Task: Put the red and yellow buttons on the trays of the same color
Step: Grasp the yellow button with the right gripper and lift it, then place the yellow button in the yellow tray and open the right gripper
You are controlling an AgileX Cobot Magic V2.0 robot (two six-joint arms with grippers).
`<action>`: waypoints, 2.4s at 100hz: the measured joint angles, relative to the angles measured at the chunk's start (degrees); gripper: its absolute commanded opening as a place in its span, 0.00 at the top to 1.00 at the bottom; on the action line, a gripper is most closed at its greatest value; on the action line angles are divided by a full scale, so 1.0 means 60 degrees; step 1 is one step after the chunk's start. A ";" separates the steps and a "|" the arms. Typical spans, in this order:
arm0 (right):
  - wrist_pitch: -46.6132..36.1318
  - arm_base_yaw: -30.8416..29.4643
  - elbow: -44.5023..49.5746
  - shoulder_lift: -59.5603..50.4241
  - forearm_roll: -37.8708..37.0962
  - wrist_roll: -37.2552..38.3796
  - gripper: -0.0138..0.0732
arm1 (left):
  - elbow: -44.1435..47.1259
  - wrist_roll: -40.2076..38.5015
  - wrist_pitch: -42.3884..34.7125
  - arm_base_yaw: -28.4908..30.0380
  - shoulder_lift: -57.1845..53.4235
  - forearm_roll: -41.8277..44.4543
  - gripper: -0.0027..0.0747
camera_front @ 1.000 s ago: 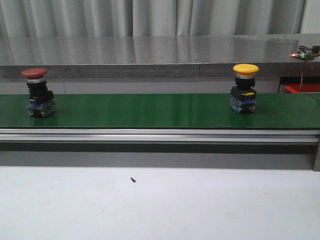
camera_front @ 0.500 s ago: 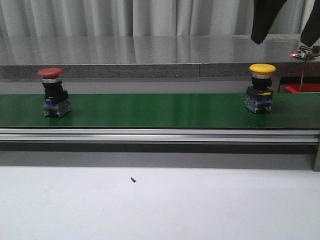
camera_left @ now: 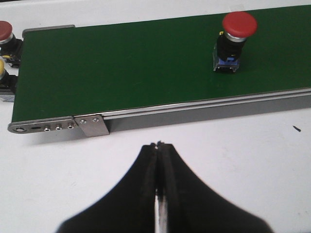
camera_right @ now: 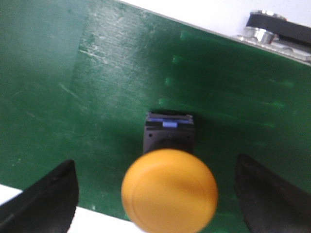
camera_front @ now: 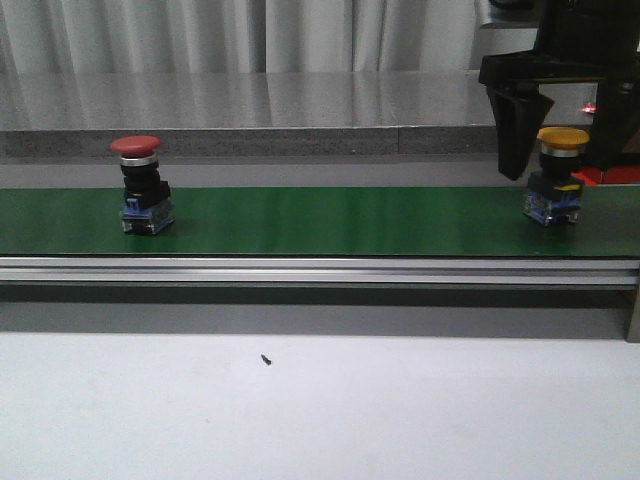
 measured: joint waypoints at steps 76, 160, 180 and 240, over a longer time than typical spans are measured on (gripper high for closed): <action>0.0294 -0.0695 0.0001 -0.0597 -0.0055 0.0251 0.61 | 0.0000 0.0000 0.0131 0.0000 0.0000 0.0000 0.99; -0.0666 -0.4885 0.4347 -0.4066 -0.0055 0.0992 0.61 | 0.0000 0.0000 0.0574 0.0000 0.0000 0.0004 0.99; -0.1293 -0.5872 0.4964 -0.4066 -0.0055 0.1352 0.61 | 0.0000 0.0000 0.0574 0.0000 0.0000 0.0004 0.99; -0.2569 -0.6584 0.5035 -0.2289 -0.0055 0.1808 0.61 | 0.0000 0.0000 0.0597 0.0000 0.0000 0.0021 0.99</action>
